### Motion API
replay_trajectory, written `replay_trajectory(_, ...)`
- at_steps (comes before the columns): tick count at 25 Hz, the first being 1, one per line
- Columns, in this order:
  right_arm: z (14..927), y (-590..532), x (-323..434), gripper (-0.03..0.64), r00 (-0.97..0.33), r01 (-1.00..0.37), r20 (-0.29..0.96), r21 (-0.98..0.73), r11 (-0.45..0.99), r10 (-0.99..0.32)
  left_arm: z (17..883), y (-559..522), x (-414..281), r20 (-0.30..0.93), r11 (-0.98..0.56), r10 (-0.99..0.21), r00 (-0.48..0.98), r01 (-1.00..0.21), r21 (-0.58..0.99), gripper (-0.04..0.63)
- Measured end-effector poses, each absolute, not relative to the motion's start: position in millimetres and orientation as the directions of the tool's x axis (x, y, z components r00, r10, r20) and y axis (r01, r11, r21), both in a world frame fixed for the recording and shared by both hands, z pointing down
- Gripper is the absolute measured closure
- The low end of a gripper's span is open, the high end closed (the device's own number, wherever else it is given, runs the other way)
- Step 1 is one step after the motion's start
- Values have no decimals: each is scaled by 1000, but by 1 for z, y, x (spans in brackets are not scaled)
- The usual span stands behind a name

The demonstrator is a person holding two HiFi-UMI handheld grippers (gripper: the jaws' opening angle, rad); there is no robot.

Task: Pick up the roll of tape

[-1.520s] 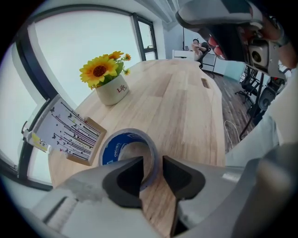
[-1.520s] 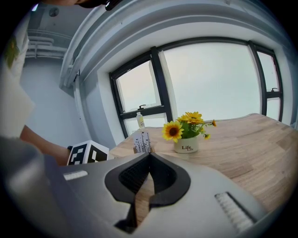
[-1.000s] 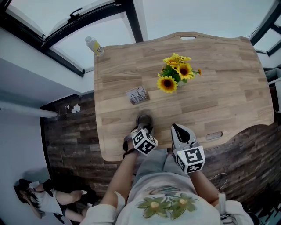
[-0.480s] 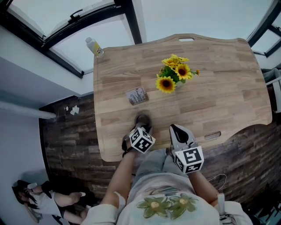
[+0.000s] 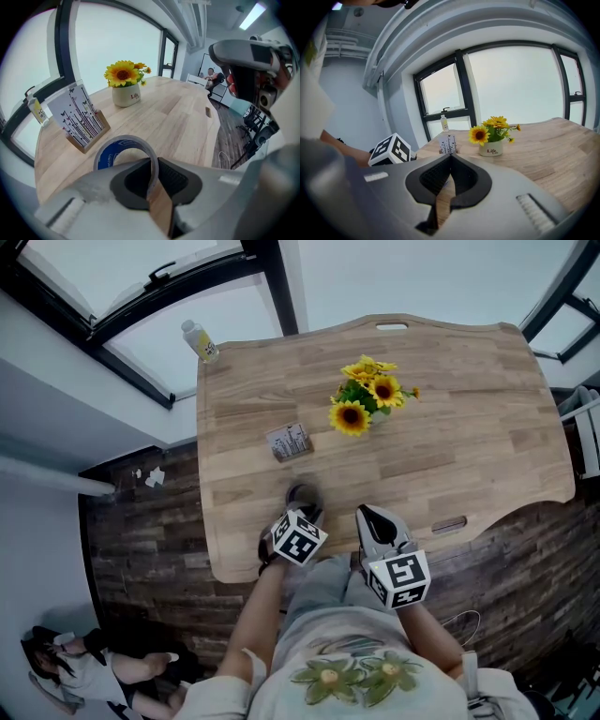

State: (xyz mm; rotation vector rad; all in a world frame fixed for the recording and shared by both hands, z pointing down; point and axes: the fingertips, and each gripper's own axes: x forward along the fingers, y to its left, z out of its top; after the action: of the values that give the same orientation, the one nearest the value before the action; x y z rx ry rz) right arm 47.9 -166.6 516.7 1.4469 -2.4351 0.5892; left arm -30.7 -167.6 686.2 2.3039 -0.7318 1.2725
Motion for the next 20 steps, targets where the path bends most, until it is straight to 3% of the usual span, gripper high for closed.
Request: replay_trajectory(20,500,-142,38,617,-471,-882,381,-174,438,-796,618,-157,-24,706,-771,-390,591,-629,100,543)
